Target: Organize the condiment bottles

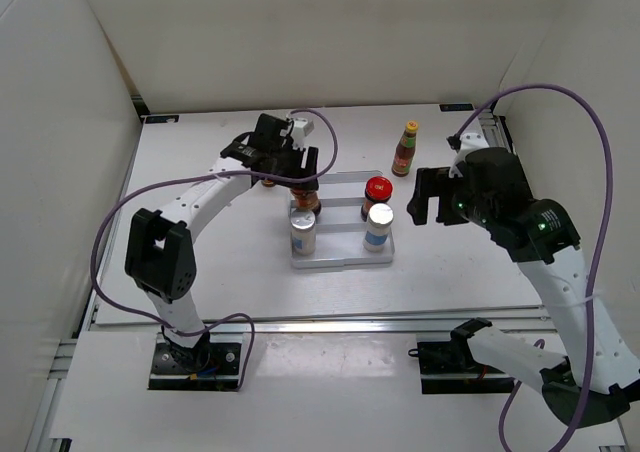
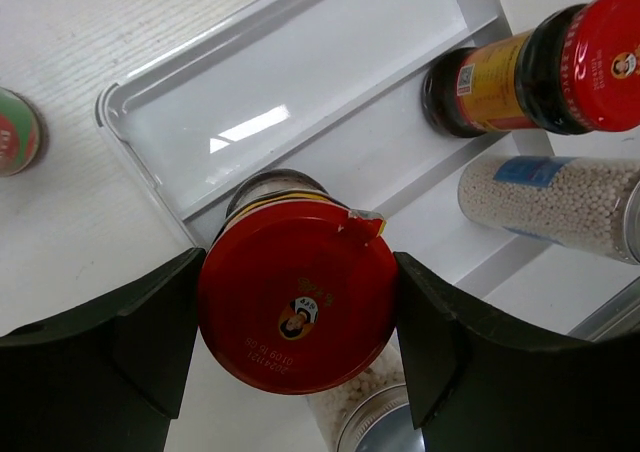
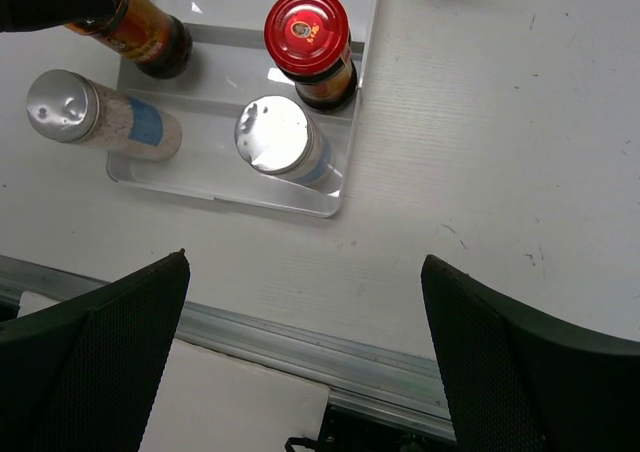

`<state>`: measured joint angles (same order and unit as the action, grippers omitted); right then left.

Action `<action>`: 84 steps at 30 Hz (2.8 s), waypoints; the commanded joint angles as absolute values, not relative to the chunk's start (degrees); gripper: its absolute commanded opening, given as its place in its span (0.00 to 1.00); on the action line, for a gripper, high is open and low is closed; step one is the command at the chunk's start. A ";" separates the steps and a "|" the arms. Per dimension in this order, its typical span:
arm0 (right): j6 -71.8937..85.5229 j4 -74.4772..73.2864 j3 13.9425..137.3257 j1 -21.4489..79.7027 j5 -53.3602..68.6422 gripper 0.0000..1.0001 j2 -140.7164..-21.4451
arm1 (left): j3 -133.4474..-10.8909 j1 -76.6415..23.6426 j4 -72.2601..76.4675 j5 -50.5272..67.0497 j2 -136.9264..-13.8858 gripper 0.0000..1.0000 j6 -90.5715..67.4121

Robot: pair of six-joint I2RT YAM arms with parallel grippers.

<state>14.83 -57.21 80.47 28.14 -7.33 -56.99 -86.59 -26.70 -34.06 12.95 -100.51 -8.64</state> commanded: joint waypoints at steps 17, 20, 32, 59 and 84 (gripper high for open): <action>15.29 -56.60 74.88 28.21 -8.53 1.00 -53.70 | -84.81 -28.12 -30.41 9.32 -102.74 0.29 -7.29; 15.29 -56.60 74.88 28.21 -9.05 1.00 -54.32 | -85.43 -28.12 -31.55 8.71 -103.27 0.47 -7.82; 17.05 -56.07 75.93 28.21 -11.16 1.00 -56.42 | -90.00 -28.12 -32.87 5.19 -96.77 1.00 -7.73; 12.57 -40.19 106.17 15.21 -5.71 1.00 -101.15 | -36.04 -29.36 -2.65 -28.83 -40.97 1.00 1.75; 10.99 -43.51 130.61 10.20 -7.04 0.79 -129.81 | -36.56 -32.34 2.20 -30.41 -44.03 1.00 3.86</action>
<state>10.37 -41.65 127.48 11.57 -9.85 -128.25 -36.25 -32.12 1.17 -29.23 -44.42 3.09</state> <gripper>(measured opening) 0.800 0.995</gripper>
